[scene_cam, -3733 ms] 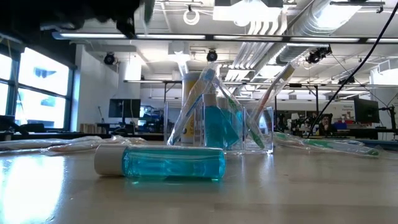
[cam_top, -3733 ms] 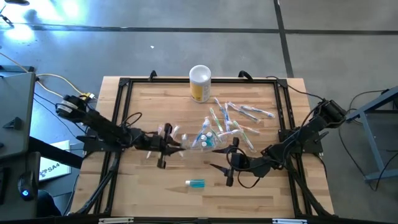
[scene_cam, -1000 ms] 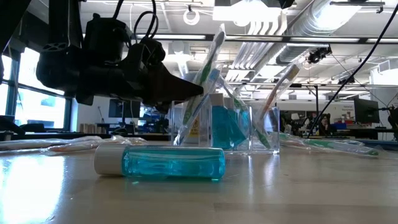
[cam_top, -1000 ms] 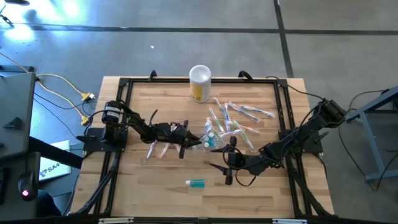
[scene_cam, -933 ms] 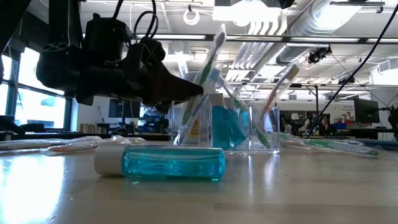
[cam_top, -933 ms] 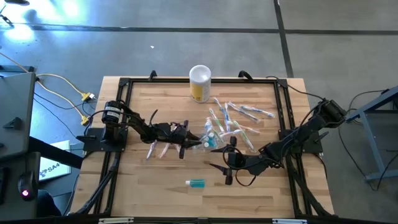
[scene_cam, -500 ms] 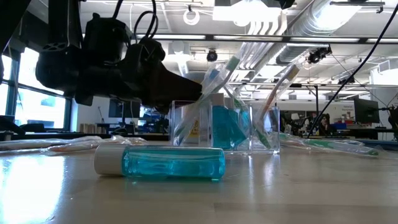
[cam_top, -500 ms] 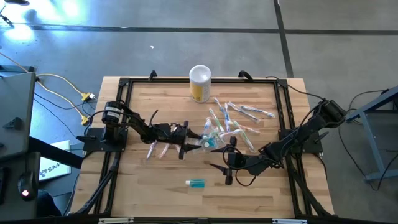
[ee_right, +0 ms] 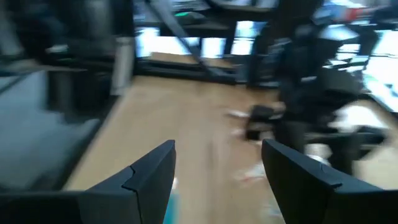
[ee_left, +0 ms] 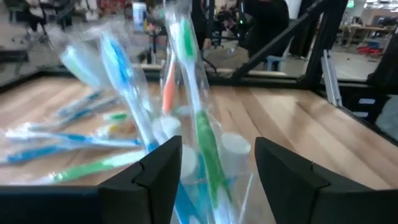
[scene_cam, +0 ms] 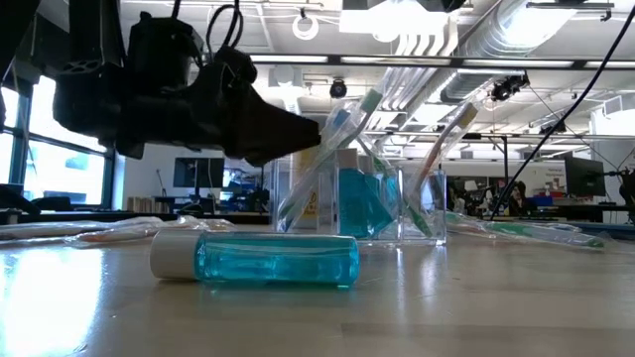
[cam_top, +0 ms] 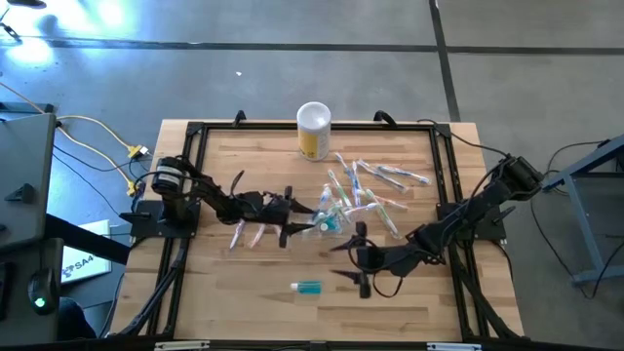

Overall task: Pick & Place toothbrushing station
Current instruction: Put the blue mouthwash in the transparent organizer

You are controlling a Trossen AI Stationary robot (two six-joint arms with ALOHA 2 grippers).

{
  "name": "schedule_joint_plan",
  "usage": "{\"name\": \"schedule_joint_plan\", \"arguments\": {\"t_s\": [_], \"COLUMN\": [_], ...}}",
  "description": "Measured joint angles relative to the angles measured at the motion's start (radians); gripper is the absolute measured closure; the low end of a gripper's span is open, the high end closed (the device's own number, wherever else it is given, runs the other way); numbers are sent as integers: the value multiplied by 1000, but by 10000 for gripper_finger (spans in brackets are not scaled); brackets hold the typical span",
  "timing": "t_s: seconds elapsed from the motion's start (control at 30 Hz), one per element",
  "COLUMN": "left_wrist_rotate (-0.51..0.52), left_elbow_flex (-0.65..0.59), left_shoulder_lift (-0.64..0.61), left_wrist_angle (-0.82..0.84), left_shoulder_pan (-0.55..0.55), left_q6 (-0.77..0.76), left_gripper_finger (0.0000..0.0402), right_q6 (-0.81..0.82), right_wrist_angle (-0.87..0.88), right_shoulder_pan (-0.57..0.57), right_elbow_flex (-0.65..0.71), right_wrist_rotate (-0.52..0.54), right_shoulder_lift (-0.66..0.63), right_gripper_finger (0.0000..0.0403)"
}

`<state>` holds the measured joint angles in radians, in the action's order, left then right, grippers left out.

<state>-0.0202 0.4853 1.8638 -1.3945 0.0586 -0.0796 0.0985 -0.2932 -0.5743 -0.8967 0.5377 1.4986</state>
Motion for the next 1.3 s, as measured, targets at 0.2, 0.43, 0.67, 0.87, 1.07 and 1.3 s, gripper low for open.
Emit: {"name": "schedule_joint_plan", "arguments": {"t_s": [0.2,0.43,0.67,0.87,1.07,1.3], "left_wrist_rotate": [-83,-98,187,248,227,114], "left_elbow_flex": [-26,-12,155,333,393,464], "left_shoulder_lift": [-85,-227,-273,-272,-248,-136], "left_wrist_angle": [56,413,915,1254,1301,1277], "left_shoulder_pan": [57,224,452,501,505,505], "left_q6": [40,126,157,58,-74,-172], "left_gripper_finger": [215,215,215,215,212,156], "right_q6": [1,2,2,24,81,92], "right_wrist_angle": [1,11,13,10,11,3], "right_shoulder_pan": [0,-2,-2,-2,-8,-42], "right_elbow_flex": [0,0,0,0,0,0], "right_wrist_rotate": [-121,-122,-122,-122,-122,-122], "right_shoulder_lift": [0,0,0,0,0,0], "right_gripper_finger": [173,173,173,173,173,173]}}
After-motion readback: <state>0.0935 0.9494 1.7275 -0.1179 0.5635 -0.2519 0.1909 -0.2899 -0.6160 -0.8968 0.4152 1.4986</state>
